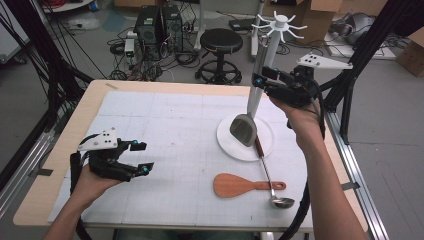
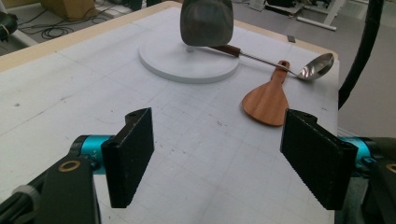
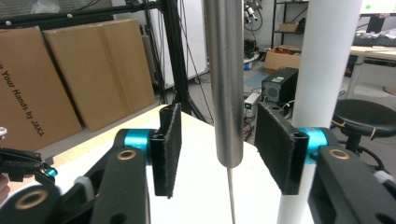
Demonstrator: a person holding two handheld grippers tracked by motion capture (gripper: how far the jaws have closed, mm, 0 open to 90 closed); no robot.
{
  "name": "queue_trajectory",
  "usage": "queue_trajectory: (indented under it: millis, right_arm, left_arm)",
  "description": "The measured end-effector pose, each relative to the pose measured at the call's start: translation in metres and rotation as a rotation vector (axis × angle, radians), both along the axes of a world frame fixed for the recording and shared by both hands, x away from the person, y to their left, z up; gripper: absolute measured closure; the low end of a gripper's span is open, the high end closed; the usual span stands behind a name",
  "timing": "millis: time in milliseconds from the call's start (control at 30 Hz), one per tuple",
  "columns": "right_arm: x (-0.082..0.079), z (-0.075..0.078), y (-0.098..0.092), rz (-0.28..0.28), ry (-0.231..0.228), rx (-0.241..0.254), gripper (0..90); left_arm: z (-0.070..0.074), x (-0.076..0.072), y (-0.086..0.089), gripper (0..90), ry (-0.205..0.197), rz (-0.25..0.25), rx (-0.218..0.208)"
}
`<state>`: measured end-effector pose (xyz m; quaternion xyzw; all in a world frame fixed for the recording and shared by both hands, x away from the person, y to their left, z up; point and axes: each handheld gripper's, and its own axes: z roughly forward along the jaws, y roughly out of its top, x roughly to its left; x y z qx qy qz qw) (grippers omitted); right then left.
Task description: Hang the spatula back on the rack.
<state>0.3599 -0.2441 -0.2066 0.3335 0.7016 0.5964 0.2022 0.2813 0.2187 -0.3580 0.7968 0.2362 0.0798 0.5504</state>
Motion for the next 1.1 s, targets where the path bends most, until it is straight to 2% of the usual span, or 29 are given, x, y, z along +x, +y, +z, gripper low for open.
queue_trajectory:
  millis: [33, 133, 167, 333, 533, 633, 667, 967, 1100]
  right_arm:
    - [-0.002, 0.002, -0.002, 0.000, -0.011, 0.002, 46.9]
    - [-0.004, 0.005, -0.004, 0.010, -0.014, -0.003, 48.2]
    - [-0.006, 0.008, -0.007, 0.016, -0.036, -0.019, 52.2]
    - [-0.011, 0.019, -0.016, 0.064, -0.064, -0.011, 72.3]
    - [-0.015, 0.032, -0.025, 0.098, -0.068, -0.041, 89.1]
    - [-0.016, 0.037, -0.027, 0.104, -0.073, -0.048, 89.5]
    - [-0.016, 0.043, -0.030, 0.106, -0.077, -0.058, 89.5]
    - [-0.018, 0.064, -0.043, 0.057, -0.110, -0.058, 89.5]
    - [-0.019, 0.069, -0.045, 0.040, -0.120, -0.041, 89.5]
  left_arm:
    - [0.000, 0.000, 0.001, 26.5, 0.001, 0.000, 0.001]
    - [-0.001, 0.001, 0.001, 26.5, 0.002, 0.002, 0.000]
    - [-0.001, 0.001, 0.002, 26.5, 0.001, 0.005, 0.000]
    - [-0.001, 0.002, 0.003, 26.5, -0.003, 0.010, 0.003]
    - [-0.003, 0.003, 0.006, 25.8, 0.000, 0.018, 0.005]
    - [-0.004, 0.003, 0.007, 25.0, 0.003, 0.021, 0.008]
    - [-0.005, 0.004, 0.007, 24.6, 0.007, 0.021, 0.006]
    - [-0.005, 0.003, 0.008, 24.2, 0.007, 0.022, 0.004]
    - [-0.005, 0.003, 0.008, 24.2, 0.007, 0.021, 0.003]
